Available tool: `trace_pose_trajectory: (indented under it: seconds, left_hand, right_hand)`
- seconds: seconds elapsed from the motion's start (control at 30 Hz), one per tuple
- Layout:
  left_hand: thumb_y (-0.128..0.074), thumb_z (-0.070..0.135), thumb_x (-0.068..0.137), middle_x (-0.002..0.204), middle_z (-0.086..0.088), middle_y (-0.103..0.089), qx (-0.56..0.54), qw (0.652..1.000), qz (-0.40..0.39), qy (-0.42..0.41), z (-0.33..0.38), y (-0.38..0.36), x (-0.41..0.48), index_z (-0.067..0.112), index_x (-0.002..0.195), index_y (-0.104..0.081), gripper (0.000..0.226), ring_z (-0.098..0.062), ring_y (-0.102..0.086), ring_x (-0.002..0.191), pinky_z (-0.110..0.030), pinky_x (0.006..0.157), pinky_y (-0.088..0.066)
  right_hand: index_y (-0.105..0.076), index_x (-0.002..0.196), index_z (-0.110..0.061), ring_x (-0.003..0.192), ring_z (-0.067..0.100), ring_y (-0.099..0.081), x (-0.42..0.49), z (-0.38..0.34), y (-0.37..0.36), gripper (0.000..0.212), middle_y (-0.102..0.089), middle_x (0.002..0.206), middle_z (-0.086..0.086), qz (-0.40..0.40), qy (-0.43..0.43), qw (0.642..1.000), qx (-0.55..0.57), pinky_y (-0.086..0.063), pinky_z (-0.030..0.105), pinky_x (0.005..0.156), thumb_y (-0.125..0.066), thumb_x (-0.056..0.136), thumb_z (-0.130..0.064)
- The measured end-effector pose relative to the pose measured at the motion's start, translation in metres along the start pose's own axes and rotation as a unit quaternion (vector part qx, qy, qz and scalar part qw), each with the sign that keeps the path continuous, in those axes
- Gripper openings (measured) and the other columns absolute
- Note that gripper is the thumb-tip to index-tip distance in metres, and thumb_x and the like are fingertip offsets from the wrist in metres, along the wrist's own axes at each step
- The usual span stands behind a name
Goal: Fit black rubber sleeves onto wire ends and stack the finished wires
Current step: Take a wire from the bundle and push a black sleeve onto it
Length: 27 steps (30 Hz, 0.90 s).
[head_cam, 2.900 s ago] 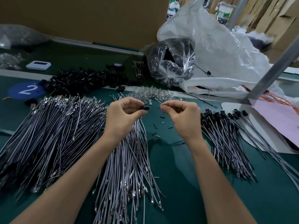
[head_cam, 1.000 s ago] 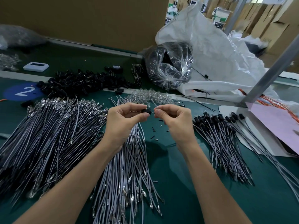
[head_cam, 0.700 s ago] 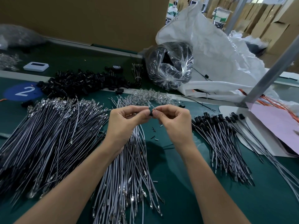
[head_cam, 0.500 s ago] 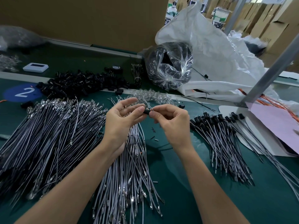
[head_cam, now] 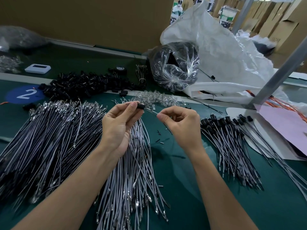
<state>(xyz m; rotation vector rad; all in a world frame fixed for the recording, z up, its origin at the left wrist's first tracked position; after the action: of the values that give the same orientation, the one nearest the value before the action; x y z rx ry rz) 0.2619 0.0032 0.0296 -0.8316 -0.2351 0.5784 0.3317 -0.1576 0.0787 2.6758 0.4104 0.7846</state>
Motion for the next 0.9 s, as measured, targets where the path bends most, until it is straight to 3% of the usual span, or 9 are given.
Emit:
trace_pose_trajectory:
  seconds: [0.17,0.3,0.43,0.53,0.67,0.77,0.9]
  left_hand:
    - [-0.071,0.006,0.069,0.085,-0.008,-0.076,0.016,1.0,-0.013,0.0,-0.003,-0.002,0.0,0.01,0.067,-0.072,0.004,-0.018,-0.074,0.083,-0.024,0.071,-0.059]
    - [-0.073,0.007,0.068,0.089,-0.01,-0.076,0.028,0.999,-0.024,0.004,-0.006,-0.003,-0.001,0.006,0.075,-0.072,0.007,-0.019,-0.074,0.086,-0.023,0.072,-0.058]
    - [-0.074,0.007,0.069,0.089,-0.01,-0.076,0.038,0.999,-0.036,-0.001,-0.007,-0.006,-0.002,0.01,0.07,-0.075,0.004,-0.018,-0.074,0.085,-0.021,0.071,-0.058]
    - [-0.074,0.008,0.068,0.089,-0.01,-0.076,0.042,0.998,-0.037,0.001,-0.008,-0.006,-0.002,0.012,0.067,-0.076,0.005,-0.018,-0.074,0.084,-0.021,0.071,-0.058]
    - [-0.074,0.008,0.068,0.089,-0.01,-0.076,0.04,0.998,-0.04,0.004,-0.01,-0.008,-0.003,0.012,0.067,-0.076,0.005,-0.018,-0.074,0.085,-0.021,0.071,-0.058]
    - [-0.075,0.008,0.067,0.09,-0.01,-0.076,0.047,0.998,-0.048,-0.008,-0.01,-0.01,-0.005,0.011,0.07,-0.075,0.005,-0.018,-0.074,0.085,-0.021,0.072,-0.058]
    - [-0.076,0.007,0.065,0.088,-0.011,-0.076,0.063,0.997,-0.05,-0.022,-0.009,-0.012,-0.007,0.01,0.072,-0.074,0.008,-0.018,-0.074,0.084,-0.021,0.071,-0.058]
  right_hand:
    - [-0.075,0.072,-0.02,0.05,0.006,-0.042,0.0,0.0,-0.002,0.01,-0.063,0.057,-0.006,0.004,0.003,1.0,0.003,-0.035,0.016,0.049,-0.08,0.079,-0.014]
    - [-0.075,0.072,-0.02,0.052,0.012,-0.045,-0.001,0.001,-0.005,0.011,-0.062,0.057,-0.005,0.001,-0.003,1.0,0.023,-0.038,0.026,0.049,-0.08,0.079,-0.014]
    - [-0.073,0.073,-0.023,0.054,0.012,-0.054,-0.002,0.0,-0.008,0.013,-0.062,0.058,-0.013,0.0,-0.006,1.0,0.026,-0.044,0.023,0.053,-0.078,0.081,-0.014]
    - [-0.071,0.074,-0.023,0.063,0.025,-0.064,-0.003,-0.001,-0.007,0.016,-0.068,0.064,-0.004,0.007,-0.008,0.999,0.037,-0.053,0.034,0.06,-0.075,0.084,-0.012]
    - [-0.07,0.074,-0.022,0.063,0.027,-0.065,-0.004,0.001,-0.009,0.018,-0.067,0.063,-0.004,0.008,-0.024,0.999,0.036,-0.055,0.039,0.064,-0.072,0.087,-0.01]
    - [-0.071,0.076,-0.013,0.06,0.021,-0.064,-0.007,-0.002,-0.014,0.013,-0.068,0.062,0.0,-0.012,-0.004,1.0,0.001,-0.054,0.036,0.062,-0.069,0.089,-0.008]
    - [-0.072,0.078,-0.009,0.059,0.01,-0.062,-0.009,-0.009,-0.016,0.009,-0.068,0.064,-0.001,-0.006,0.046,0.998,-0.048,-0.049,0.02,0.057,-0.071,0.087,-0.009]
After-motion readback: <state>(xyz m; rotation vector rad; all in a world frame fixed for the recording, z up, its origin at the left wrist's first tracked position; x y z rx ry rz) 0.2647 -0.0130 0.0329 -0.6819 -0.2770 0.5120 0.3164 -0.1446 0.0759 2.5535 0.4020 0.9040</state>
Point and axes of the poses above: each hand's wrist, its own x-axis towards the middle knuckle, its own y-axis out of the back of the hand, z = x × y, the point moved 7 cm from there along x, towards the middle knuckle
